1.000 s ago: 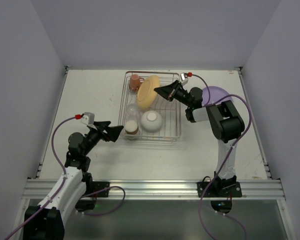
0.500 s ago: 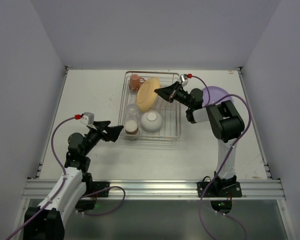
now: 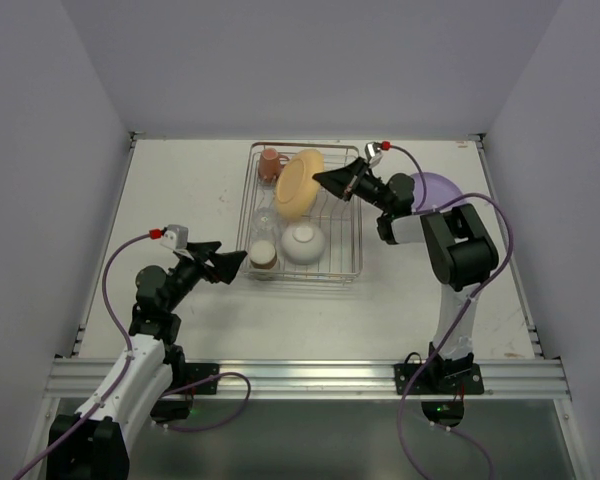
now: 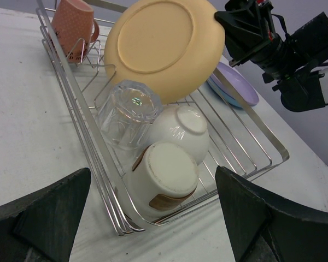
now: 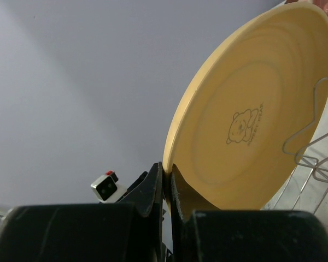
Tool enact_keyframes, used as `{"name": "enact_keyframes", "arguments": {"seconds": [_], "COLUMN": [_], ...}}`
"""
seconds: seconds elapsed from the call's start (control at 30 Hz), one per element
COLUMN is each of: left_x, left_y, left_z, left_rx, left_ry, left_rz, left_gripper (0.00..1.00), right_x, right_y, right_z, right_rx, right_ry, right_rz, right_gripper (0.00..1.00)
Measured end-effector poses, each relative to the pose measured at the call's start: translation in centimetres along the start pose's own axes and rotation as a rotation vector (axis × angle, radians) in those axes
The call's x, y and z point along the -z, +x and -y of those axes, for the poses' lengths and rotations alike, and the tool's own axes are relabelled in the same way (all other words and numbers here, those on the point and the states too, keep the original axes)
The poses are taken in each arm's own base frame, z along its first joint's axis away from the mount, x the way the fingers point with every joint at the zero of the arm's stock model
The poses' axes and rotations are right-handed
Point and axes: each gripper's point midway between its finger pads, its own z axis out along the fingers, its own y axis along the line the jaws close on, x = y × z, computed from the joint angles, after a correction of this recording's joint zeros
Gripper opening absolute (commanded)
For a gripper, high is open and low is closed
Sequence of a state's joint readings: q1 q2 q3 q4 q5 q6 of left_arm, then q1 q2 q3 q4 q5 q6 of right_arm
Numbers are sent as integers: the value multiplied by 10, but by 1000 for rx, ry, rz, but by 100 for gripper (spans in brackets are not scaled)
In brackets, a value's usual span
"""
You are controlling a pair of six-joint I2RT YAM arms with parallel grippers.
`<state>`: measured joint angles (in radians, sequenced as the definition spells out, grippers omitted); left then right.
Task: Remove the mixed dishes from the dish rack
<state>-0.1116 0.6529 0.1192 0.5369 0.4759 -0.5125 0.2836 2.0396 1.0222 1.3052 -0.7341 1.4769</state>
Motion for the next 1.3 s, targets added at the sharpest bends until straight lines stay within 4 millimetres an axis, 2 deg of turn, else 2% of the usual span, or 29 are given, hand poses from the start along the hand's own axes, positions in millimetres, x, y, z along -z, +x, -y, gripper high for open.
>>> {"name": "enact_keyframes", "arguments": {"seconds": [0.33,0.57,0.73,1.07,1.2,1.3], "left_x": [1,1,2,2,2,2], "left_y": [-5,-5,-6,-7,-7,-7], "left_z": [3,3,4,4,3,3], "left_rx": [-10,-11,-13,-15,-14,-14], "left_ry": [7,8,9,7,7,6], "left_rz": [17,19,22,27,27,27], "left_gripper": [100,100,100,100,100,100], "right_x": [4,13,11,25,28,28], "right_y": [-10,-32,-52,-46,-47,-48], "right_z": [-28,-59,-88,-156,-167,-168], "right_rx": [12,42,85,278,353,391], "right_ry": [-40,-85,-136,-231,-224,-187], "right_rz": [-2,18,16,-17,-7,0], "right_gripper": [0,0,0,0,0,0]}}
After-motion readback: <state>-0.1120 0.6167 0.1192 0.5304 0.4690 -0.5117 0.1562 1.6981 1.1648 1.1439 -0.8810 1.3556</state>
